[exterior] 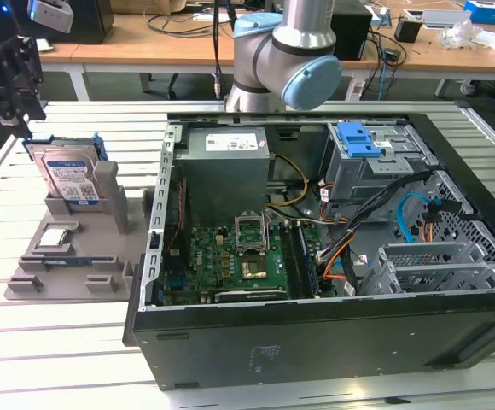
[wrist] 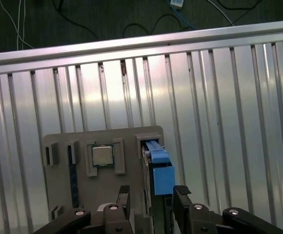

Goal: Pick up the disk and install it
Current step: 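Pick up the disk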

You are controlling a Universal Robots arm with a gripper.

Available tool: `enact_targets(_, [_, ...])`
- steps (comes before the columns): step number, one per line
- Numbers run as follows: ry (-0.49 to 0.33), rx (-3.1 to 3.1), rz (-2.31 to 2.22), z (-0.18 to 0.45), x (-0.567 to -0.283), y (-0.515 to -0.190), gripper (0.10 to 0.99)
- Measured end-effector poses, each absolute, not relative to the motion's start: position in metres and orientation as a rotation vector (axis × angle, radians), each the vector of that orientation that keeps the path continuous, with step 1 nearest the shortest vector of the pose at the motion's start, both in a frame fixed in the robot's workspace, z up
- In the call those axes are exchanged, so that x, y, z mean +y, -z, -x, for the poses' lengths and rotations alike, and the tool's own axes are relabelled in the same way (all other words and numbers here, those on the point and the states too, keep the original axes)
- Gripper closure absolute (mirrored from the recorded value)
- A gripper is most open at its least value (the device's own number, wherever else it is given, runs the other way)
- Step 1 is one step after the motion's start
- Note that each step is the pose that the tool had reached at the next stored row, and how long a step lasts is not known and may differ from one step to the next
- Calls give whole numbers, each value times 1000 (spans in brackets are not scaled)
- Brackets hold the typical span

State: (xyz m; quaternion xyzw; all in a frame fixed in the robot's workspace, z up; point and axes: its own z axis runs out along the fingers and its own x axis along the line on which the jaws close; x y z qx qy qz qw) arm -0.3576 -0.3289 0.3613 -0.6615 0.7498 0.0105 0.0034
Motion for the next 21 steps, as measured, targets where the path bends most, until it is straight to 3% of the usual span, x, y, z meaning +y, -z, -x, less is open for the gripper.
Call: enact_targets(21, [-33,2350,2074,356,-316,-357,604])
